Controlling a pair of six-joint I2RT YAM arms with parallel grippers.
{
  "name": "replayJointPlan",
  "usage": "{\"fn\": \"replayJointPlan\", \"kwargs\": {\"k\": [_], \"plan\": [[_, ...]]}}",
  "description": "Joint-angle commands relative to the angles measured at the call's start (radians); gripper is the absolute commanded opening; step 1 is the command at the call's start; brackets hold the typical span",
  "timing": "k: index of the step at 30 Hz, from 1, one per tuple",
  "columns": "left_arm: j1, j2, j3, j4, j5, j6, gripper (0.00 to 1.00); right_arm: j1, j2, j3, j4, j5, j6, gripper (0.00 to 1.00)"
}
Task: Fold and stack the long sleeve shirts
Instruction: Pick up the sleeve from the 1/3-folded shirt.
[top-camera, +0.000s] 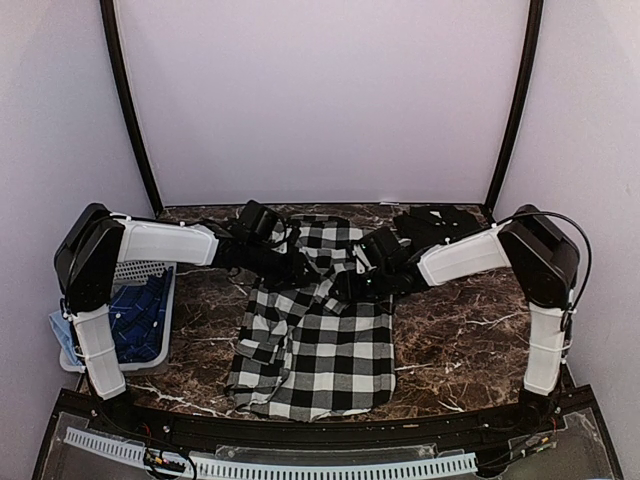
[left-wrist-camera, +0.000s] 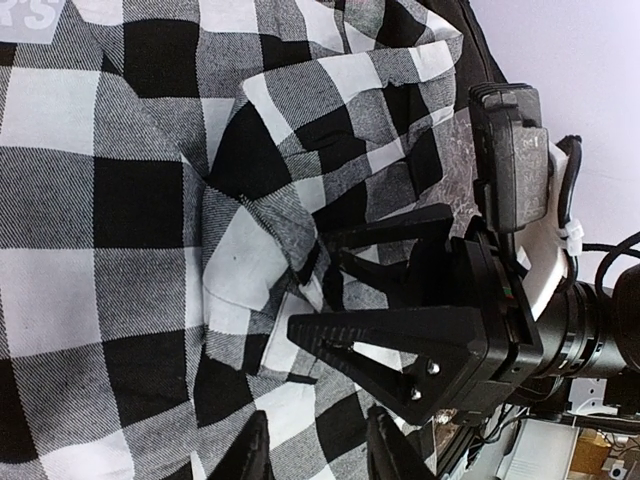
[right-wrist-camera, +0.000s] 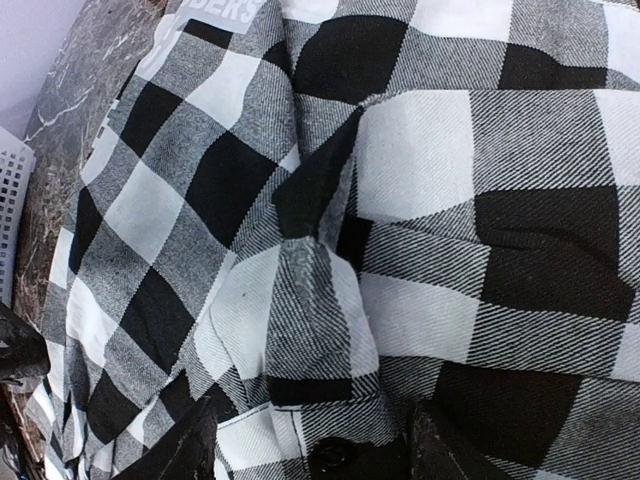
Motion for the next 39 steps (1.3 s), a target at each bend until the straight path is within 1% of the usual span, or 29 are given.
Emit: {"fn": "replayJointPlan", "kwargs": {"k": [1, 5, 11, 16, 19, 22, 26, 29, 31, 35, 39], "plan": [[0.002, -0.023, -0.008, 0.009, -0.008, 0.015, 0.32, -0.004, 0.026, 0.02, 0.051, -0.084, 0.035, 0.59], [0.001, -0.036, -0.007, 0.001, -0.027, 0.042, 0.31, -0.004, 0.005, 0.036, 0.046, -0.101, 0.061, 0.49], [0.001, -0.058, -0.024, -0.001, -0.059, 0.093, 0.31, -0.003, 0.011, 0.065, 0.079, -0.172, 0.112, 0.35], [0.0, -0.076, -0.052, 0.013, -0.091, 0.142, 0.31, -0.009, 0.056, 0.11, 0.112, -0.235, 0.159, 0.14], [-0.001, -0.078, -0.065, 0.026, -0.111, 0.168, 0.31, -0.015, 0.083, 0.132, 0.135, -0.261, 0.187, 0.09], [-0.001, -0.075, -0.069, 0.033, -0.129, 0.195, 0.34, -0.025, 0.108, 0.153, 0.16, -0.291, 0.214, 0.08], [-0.001, -0.069, -0.077, 0.053, -0.164, 0.228, 0.45, -0.033, 0.135, 0.183, 0.178, -0.316, 0.239, 0.09], [0.0, -0.062, -0.085, 0.084, -0.161, 0.246, 0.56, -0.038, 0.149, 0.193, 0.208, -0.339, 0.267, 0.13], [0.0, -0.058, -0.094, 0.108, -0.158, 0.256, 0.6, -0.04, 0.16, 0.2, 0.232, -0.357, 0.285, 0.16], [-0.001, -0.033, -0.088, 0.113, -0.163, 0.287, 0.64, -0.04, 0.181, 0.224, 0.252, -0.382, 0.31, 0.22], [0.0, -0.003, -0.067, 0.102, -0.169, 0.301, 0.63, -0.043, 0.194, 0.246, 0.268, -0.39, 0.33, 0.25]]}}
